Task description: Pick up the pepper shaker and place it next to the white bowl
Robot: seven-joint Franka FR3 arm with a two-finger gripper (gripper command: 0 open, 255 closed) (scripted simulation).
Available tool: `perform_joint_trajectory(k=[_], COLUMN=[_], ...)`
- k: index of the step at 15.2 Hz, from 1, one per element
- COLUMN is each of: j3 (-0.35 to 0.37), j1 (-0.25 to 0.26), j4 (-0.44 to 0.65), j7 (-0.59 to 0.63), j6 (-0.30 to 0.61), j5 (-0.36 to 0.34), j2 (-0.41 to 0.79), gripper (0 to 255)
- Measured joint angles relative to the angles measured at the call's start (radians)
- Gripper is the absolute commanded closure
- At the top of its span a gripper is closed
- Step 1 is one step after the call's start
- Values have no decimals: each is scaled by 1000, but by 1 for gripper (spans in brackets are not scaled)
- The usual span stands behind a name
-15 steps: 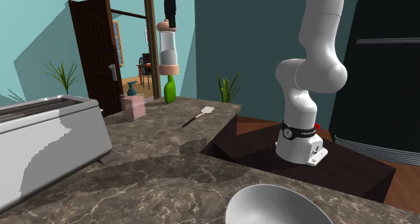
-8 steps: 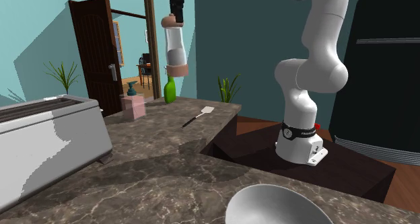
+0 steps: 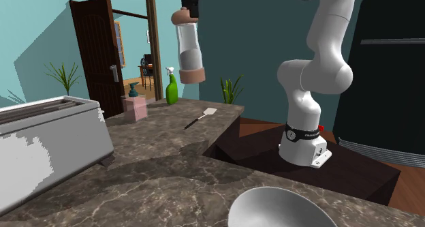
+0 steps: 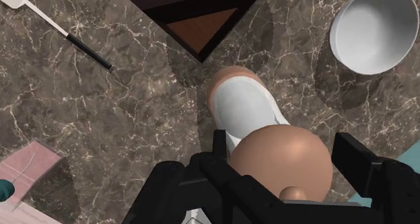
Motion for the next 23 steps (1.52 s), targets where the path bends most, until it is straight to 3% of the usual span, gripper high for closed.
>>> perform_joint_trajectory(k=[13, 23], j3=[221, 238], j1=[102, 109], j4=[-18, -166], j7=[312, 322], j6=[49, 172], j5=[75, 81], j2=[3, -25], gripper=[255, 255])
